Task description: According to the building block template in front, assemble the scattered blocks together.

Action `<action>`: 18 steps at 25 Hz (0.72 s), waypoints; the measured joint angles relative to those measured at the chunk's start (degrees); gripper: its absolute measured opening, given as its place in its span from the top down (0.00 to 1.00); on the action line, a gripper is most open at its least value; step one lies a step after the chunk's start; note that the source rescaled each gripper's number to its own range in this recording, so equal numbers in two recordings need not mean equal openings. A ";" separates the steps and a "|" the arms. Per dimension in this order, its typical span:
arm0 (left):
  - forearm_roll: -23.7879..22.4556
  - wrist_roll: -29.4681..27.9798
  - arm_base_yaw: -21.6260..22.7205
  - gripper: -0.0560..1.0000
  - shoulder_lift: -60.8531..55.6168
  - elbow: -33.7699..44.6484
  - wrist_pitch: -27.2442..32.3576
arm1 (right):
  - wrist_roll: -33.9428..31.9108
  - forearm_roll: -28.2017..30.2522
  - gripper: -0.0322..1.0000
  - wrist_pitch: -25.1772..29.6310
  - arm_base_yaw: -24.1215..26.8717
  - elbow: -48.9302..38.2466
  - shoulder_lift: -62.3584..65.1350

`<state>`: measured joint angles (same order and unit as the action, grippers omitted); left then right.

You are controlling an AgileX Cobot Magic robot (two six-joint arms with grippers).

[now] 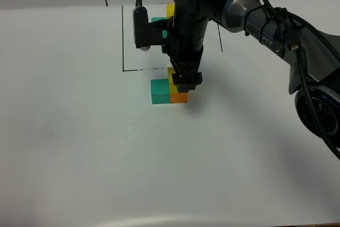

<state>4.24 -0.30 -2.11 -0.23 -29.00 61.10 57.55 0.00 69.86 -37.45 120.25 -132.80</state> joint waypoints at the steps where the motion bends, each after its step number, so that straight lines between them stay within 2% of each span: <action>1: 0.00 0.00 0.00 0.14 0.00 0.00 0.00 | -1.82 0.00 0.12 0.00 0.26 0.00 0.74; 6: 0.00 0.00 0.00 0.14 0.00 0.00 0.00 | -17.53 0.00 0.09 -0.11 4.78 0.00 6.05; 11: 0.00 0.00 0.00 0.14 0.00 0.00 0.00 | -29.57 -0.69 0.09 -0.18 13.58 -4.06 13.01; 15: 0.00 0.00 0.00 0.14 0.00 0.00 0.00 | -35.90 -0.88 0.09 -0.74 19.37 -12.83 22.13; 18: 0.00 0.00 0.00 0.14 0.00 0.00 0.00 | -39.63 -0.75 0.09 -6.05 22.86 -22.64 31.34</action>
<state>4.24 -0.30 -2.11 -0.23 -29.00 61.10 17.92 -0.75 63.81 -14.59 97.61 -101.46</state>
